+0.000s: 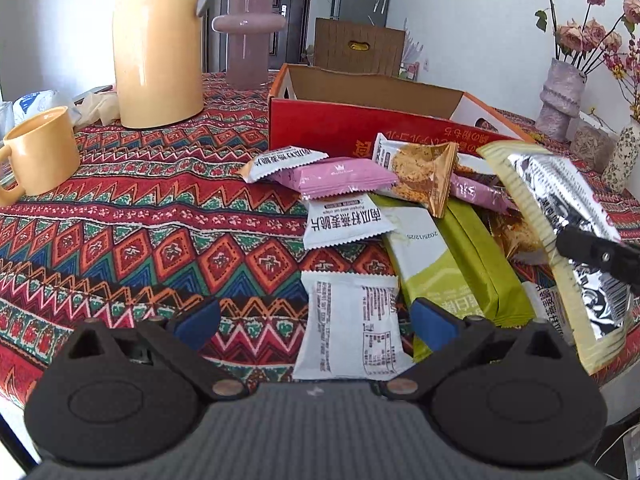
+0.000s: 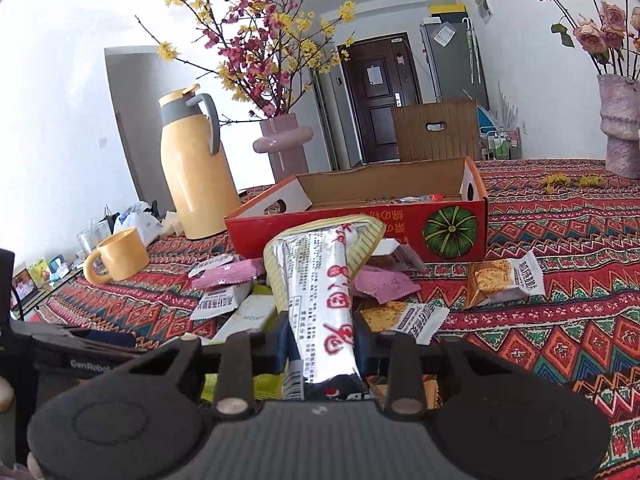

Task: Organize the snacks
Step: 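Grasp the white-and-silver bar wrapper with the right gripper while the left grasps a white packet, then carry both packets into the cardboard box and open both grippers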

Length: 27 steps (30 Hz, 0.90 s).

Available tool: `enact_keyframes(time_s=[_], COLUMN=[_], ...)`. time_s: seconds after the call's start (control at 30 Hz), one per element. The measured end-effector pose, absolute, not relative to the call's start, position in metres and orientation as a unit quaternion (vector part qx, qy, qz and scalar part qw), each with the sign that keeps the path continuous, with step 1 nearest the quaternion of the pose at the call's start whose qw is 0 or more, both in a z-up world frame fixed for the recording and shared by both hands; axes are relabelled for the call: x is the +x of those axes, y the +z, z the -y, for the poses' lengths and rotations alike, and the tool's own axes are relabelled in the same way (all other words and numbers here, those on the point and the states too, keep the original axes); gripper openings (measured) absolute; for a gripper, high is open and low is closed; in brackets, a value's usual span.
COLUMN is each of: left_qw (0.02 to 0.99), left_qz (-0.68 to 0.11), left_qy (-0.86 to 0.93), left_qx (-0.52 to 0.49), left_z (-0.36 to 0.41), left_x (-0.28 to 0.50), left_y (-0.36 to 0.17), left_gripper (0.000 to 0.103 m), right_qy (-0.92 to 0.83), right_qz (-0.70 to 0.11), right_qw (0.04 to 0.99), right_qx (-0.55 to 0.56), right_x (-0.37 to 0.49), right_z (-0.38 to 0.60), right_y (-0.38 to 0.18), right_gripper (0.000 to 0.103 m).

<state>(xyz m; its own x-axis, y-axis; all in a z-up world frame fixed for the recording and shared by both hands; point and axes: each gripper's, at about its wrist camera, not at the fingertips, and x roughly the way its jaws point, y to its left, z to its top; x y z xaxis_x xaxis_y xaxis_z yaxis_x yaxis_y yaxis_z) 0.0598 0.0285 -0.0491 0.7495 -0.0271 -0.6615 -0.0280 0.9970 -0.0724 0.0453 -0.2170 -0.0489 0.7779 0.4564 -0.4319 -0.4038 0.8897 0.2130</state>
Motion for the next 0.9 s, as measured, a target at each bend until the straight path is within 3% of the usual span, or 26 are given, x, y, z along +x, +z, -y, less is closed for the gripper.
enact_keyframes(time_s=[0.2, 0.3, 0.4, 0.47, 0.9], left_qw=[0.931, 0.932, 0.934, 0.935, 0.942], left_qz=[-0.364, -0.361, -0.357, -0.354, -0.334], left_qy=[0.007, 0.005, 0.002, 0.0, -0.001], left_qx=[-0.034, -0.027, -0.02, -0.016, -0.018], left_z=[-0.023, -0.02, -0.016, -0.014, -0.017], left_x=[0.063, 0.065, 0.065, 0.065, 0.056], left_y=[-0.055, -0.054, -0.052, -0.051, -0.041], left_gripper=[0.093, 0.083, 0.068, 0.048, 0.045], right_qy=[0.224, 0.224, 0.223, 0.224, 0.23], right_qz=[-0.24, -0.242, -0.245, -0.246, -0.246], right_qw=[0.942, 0.941, 0.94, 0.94, 0.938], right_qx=[0.071, 0.075, 0.079, 0.081, 0.081], right_x=[0.045, 0.045, 0.046, 0.046, 0.044], right_z=[0.23, 0.232, 0.234, 0.234, 0.232], right_y=[-0.05, -0.052, -0.055, -0.056, -0.055], right_gripper=[0.03, 0.03, 0.03, 0.03, 0.03])
